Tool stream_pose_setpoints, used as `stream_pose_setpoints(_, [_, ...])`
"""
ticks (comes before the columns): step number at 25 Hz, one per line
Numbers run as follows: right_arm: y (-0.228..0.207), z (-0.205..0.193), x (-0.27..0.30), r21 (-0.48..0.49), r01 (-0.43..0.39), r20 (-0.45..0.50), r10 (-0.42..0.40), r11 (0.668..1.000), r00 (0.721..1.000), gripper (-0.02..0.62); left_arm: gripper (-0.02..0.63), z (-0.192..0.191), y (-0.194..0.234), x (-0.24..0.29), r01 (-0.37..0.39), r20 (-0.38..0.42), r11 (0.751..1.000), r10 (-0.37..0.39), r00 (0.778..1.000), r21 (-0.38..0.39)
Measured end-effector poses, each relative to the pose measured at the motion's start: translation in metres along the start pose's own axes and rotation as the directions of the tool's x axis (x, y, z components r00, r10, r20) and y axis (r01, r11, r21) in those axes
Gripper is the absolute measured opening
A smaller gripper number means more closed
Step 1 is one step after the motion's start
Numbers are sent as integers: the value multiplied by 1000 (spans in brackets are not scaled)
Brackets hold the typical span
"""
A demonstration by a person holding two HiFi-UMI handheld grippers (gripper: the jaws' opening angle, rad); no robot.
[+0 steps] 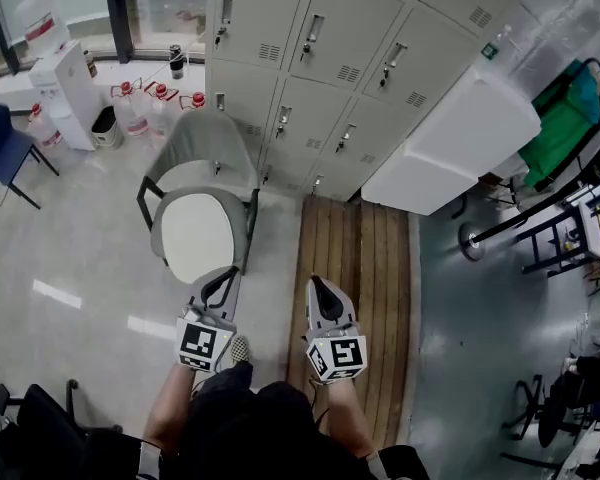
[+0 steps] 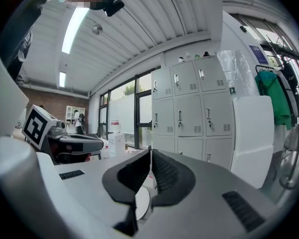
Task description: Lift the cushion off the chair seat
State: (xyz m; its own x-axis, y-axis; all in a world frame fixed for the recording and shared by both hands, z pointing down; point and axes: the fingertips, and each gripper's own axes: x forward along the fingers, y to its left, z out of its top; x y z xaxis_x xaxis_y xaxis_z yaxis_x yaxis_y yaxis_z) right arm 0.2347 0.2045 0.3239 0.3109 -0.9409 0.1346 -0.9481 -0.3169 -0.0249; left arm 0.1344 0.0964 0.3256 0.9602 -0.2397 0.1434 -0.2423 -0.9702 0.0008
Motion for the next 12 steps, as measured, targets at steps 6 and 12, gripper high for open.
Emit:
stream_pose_setpoints(6, [39,4,49,-28,-146,-15,146,989,989,32,18,-5,50,-21,-143,4,989,143,990,-32])
stream_pose_setpoints(12, [89,6,92,-19,-306,-47,305,952,951,33,18,-17,102,-62,-319,-11,944,320,947,-84])
